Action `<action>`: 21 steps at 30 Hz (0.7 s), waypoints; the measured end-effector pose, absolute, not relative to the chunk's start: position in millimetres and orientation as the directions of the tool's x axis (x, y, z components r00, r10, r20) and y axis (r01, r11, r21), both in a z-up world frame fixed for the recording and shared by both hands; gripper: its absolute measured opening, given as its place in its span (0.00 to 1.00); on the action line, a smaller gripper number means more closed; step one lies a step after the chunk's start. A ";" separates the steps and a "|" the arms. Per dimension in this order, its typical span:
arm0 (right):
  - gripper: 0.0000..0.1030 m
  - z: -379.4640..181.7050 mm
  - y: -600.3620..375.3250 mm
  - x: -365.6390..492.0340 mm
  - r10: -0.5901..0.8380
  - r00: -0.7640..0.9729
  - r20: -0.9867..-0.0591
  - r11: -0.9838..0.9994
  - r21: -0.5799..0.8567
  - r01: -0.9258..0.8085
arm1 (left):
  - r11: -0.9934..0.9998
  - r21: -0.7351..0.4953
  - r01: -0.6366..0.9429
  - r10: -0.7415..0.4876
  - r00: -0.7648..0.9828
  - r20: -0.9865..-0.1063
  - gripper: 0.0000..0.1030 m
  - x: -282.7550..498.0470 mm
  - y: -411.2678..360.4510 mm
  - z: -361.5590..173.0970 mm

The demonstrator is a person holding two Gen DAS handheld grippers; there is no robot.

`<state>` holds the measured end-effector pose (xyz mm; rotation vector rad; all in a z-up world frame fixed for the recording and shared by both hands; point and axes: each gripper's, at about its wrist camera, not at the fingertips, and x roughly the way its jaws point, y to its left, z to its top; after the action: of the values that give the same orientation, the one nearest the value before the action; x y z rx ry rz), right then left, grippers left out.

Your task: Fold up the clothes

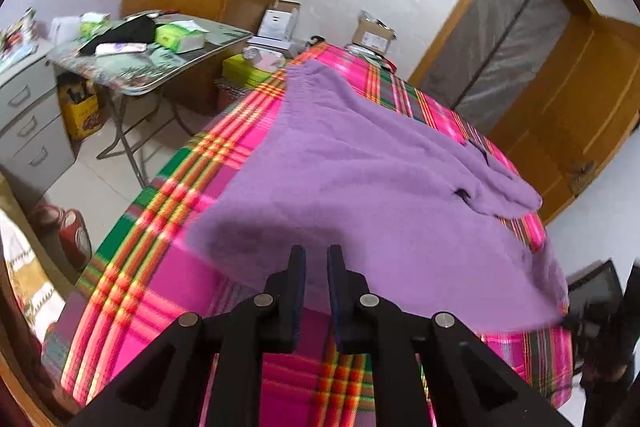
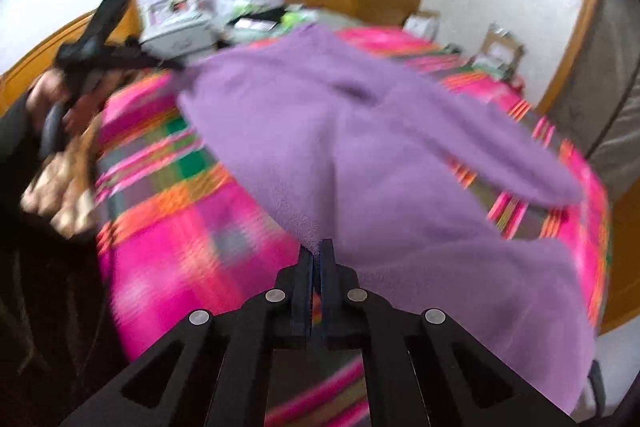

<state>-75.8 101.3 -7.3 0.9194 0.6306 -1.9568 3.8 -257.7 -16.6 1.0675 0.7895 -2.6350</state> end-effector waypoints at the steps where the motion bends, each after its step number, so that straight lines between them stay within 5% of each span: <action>1: 0.05 -12.0 104.7 -72.3 -0.481 -0.349 -0.805 -0.504 -0.072 0.861 | -0.829 -0.415 0.375 0.019 -0.722 -0.691 0.11 6.5 -260.9 -18.6; 4: 0.09 -19.5 114.5 -66.2 -0.478 -0.340 -0.810 -0.530 -0.043 0.847 | -0.792 -0.445 0.417 0.008 -0.722 -0.692 0.12 14.7 -270.9 -24.8; 8: 0.30 -10.8 116.0 -69.9 -0.522 -0.380 -0.764 -0.568 -0.021 0.823 | -0.733 -0.492 0.469 0.004 -0.721 -0.693 0.22 22.8 -283.9 -33.2; 21: 0.30 -10.7 94.2 -82.0 -0.564 -0.378 -0.734 -0.574 0.020 0.819 | -0.660 -0.536 0.527 -0.033 -0.733 -0.680 0.33 14.2 -293.9 -42.1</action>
<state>-82.0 94.2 -10.7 0.8989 0.4422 -2.0267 14.2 -293.9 -42.1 0.9308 1.0774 -2.4238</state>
